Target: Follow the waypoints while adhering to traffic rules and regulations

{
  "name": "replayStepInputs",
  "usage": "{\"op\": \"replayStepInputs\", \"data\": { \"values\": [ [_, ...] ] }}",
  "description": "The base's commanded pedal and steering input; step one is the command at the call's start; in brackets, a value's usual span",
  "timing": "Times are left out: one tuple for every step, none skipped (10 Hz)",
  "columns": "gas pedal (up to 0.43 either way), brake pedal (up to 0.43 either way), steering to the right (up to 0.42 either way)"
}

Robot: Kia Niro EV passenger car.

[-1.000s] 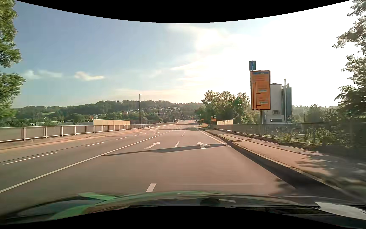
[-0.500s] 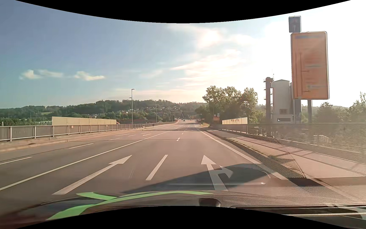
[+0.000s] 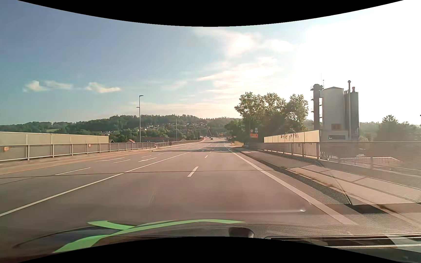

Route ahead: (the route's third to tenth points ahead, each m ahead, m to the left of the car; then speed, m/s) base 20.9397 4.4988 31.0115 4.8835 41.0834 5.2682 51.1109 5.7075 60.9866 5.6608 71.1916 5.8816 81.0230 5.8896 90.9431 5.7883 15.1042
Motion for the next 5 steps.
{"op": "replayStepInputs", "data": {
  "values": [
    [0.098,0.0,-0.002],
    [0.098,0.0,-0.002],
    [0.098,0.0,-0.002],
    [0.098,0.0,-0.002],
    [0.098,0.0,-0.002]
  ]
}}
